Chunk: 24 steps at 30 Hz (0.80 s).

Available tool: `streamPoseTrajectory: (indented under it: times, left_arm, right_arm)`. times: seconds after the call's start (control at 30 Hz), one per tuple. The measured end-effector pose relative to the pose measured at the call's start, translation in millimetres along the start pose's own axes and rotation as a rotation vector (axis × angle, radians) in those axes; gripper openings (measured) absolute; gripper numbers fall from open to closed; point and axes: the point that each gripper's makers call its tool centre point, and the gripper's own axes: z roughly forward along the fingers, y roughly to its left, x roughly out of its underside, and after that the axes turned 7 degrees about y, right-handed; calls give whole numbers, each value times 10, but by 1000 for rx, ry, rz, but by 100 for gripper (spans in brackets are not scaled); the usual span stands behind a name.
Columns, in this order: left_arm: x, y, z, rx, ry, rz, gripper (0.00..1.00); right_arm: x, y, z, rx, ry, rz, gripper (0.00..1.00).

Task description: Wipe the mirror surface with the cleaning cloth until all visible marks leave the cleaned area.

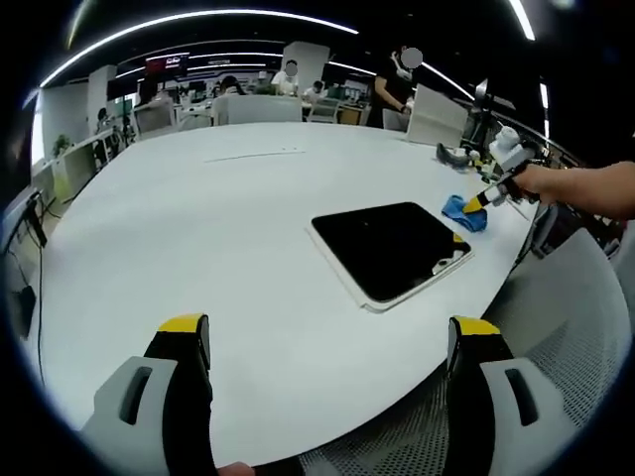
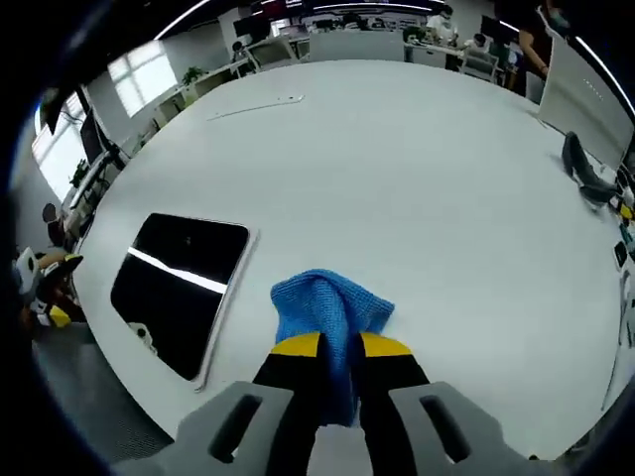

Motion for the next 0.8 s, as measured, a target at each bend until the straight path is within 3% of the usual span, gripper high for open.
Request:
streamPoseTrajectory:
  times: [0.03, 0.1, 0.13, 0.17, 0.23, 0.37, 0.43, 0.47, 0.5, 0.7, 0.73, 0.8]
  left_arm:
    - [25, 5, -5, -10, 14, 3, 99]
    - [42, 38, -4, -26, 23, 12, 99]
    - [32, 53, -2, -32, 21, 15, 99]
    - [4, 77, -1, -46, 14, 23, 99]
    - [-69, 73, -15, -57, -8, 30, 99]
    - [-19, 71, -27, -49, 1, 23, 99]
    - [-37, 50, -25, -38, -4, 26, 99]
    - [-31, 40, -29, -37, -1, 26, 99]
    - [-13, 36, -33, -35, 6, 22, 99]
    - [-4, 48, -74, -36, -13, -13, 99]
    - [-16, 47, -85, -38, -19, -15, 99]
    - [-30, 43, -111, -41, -33, -11, 99]
  right_arm:
    - [-4, -2, 3, 1, -14, -48, 15]
    - [93, -119, 34, 58, 23, -96, 29]
    - [110, -98, 65, 41, 14, -76, 40]
    - [57, -105, 65, 26, -43, -70, 48]
    - [120, -126, 41, 16, -29, -69, 50]
    - [120, -142, 47, 23, -41, -39, 56]
    - [113, -207, 53, 65, -40, -28, 71]
    - [181, -222, 47, 78, 3, 11, 84]
    - [159, -198, 32, 65, -5, 3, 89]
    - [59, -74, -173, -26, -131, -52, 95]
    - [18, -21, -230, -56, -181, -71, 97]
    - [68, 106, -373, -127, -214, -73, 98]
